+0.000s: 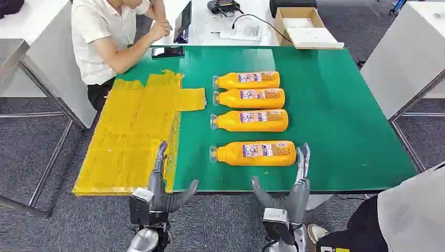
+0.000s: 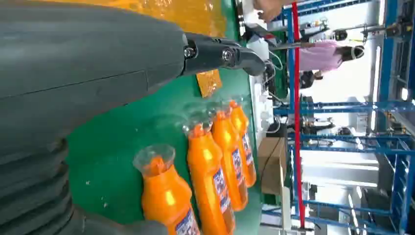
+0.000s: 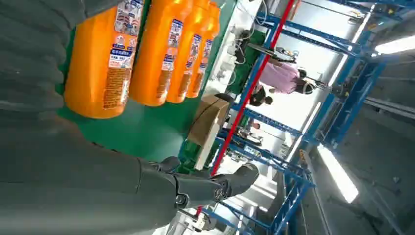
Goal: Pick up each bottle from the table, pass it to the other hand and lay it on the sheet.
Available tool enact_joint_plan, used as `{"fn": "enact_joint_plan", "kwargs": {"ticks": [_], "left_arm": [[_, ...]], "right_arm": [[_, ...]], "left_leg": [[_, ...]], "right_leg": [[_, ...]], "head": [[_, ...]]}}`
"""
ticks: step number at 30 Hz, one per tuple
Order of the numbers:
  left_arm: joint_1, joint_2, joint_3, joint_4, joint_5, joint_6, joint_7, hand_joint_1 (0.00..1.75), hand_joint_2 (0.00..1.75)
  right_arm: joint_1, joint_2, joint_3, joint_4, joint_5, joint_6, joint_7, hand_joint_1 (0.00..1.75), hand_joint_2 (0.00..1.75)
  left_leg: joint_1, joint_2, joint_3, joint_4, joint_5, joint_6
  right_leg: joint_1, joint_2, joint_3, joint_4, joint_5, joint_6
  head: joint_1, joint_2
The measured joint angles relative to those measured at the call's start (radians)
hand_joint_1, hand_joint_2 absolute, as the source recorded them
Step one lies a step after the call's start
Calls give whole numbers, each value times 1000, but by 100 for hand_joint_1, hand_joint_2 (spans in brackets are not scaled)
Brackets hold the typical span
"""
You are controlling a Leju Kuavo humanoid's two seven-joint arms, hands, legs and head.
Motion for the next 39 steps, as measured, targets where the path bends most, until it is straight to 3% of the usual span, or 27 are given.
{"fn": "enact_joint_plan", "kwargs": {"ticks": [10,19,30,39], "left_arm": [[19,16,-40,-56,-60,-18,-4,0,175],[19,20,-75,-58,-98,-49,-4,0,175],[5,25,-107,-58,-124,-98,7,0,175],[-36,13,-149,-40,-119,-146,8,0,175]], "right_arm": [[-4,-3,32,25,-33,0,0,0,175],[-74,-56,39,198,63,0,19,0,175],[-226,-130,39,420,274,60,243,0,175],[-372,-151,65,633,367,116,312,0,175]], "left_leg": [[0,0,0,0,0,0],[0,0,0,0,0,0],[0,0,0,0,0,0],[0,-1,0,0,1,1]], "right_leg": [[0,0,0,0,0,0],[0,0,0,0,0,0],[0,0,0,0,1,0],[0,0,0,0,1,1]], "head": [[0,0],[0,0],[0,0],[0,0]]}}
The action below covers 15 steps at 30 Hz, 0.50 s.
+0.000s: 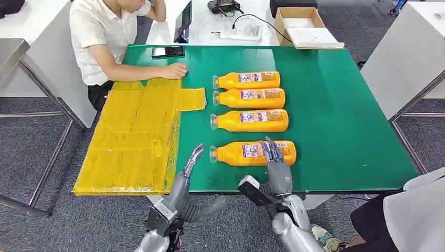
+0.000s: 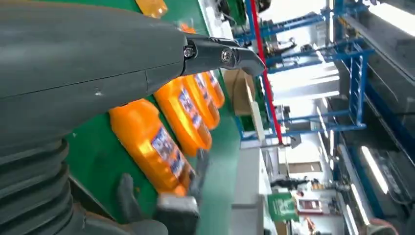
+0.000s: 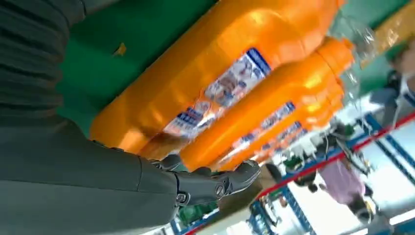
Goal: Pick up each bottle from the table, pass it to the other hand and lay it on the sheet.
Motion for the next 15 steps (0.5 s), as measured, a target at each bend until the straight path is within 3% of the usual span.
{"fn": "enact_joint_plan", "kwargs": {"ticks": [9,15], "left_arm": [[-15,-1,-17,10,0,-21,9,0,175],[-16,-1,-19,10,0,-29,17,0,175]], "right_arm": [[-83,-17,82,69,181,28,125,0,175],[-102,-22,126,71,208,34,153,0,175]], "left_leg": [[0,0,0,0,0,0],[0,0,0,0,0,0]], "right_leg": [[0,0,0,0,0,0],[0,0,0,0,0,0]], "head": [[0,0],[0,0]]}}
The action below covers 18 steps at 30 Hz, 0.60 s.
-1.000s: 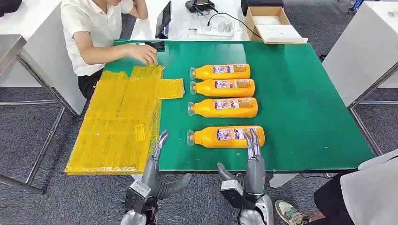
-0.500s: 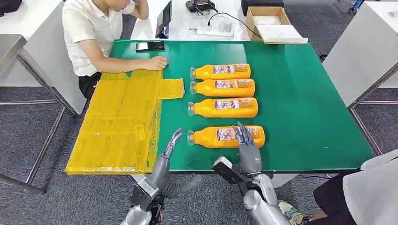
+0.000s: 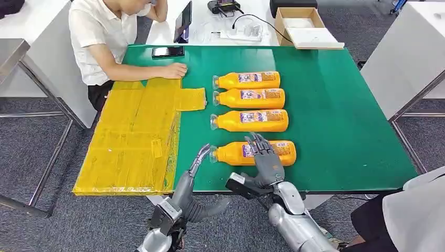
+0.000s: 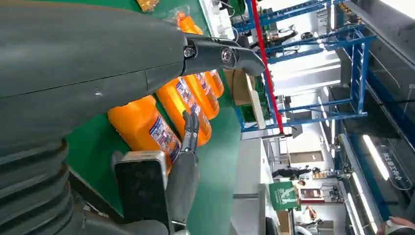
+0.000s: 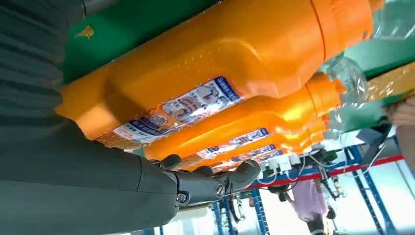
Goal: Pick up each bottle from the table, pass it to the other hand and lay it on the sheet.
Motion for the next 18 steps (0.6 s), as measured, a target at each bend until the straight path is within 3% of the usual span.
{"fn": "enact_joint_plan", "kwargs": {"ticks": [18], "left_arm": [[11,2,2,-25,16,-55,44,0,175]], "right_arm": [[6,-21,96,-85,104,89,104,0,175]], "left_leg": [[0,0,0,0,0,0]], "right_leg": [[0,0,0,0,0,0]], "head": [[0,0]]}}
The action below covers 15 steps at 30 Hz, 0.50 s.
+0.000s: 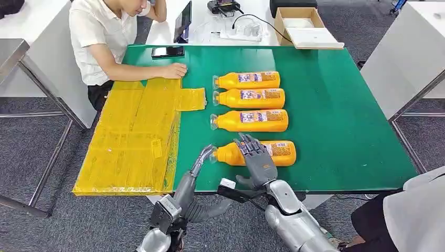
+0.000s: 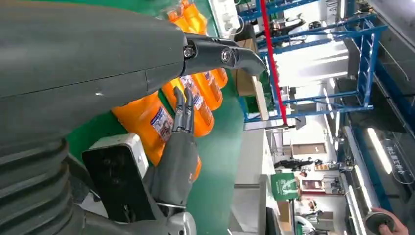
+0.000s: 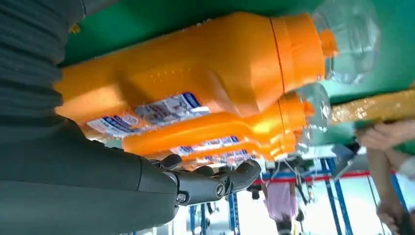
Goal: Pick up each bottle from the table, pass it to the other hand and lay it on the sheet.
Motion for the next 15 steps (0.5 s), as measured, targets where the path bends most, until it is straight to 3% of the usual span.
{"fn": "enact_joint_plan", "kwargs": {"ticks": [2,7,15], "left_arm": [[5,0,3,-3,-20,23,6,0,175],[10,-3,28,-10,-129,236,-1,0,175],[22,-6,92,-50,-83,232,16,0,175]], "right_arm": [[9,-8,5,-12,1,36,29,0,175],[36,-36,9,-32,9,62,91,0,175],[83,-92,-20,-79,90,34,164,0,175]], "left_leg": [[0,0,0,0,0,0],[0,0,0,0,0,0],[0,0,1,0,0,0]], "right_leg": [[0,0,0,0,0,0],[0,0,0,0,0,0],[0,0,1,-1,0,0]], "head": [[0,0],[0,0],[0,0]]}}
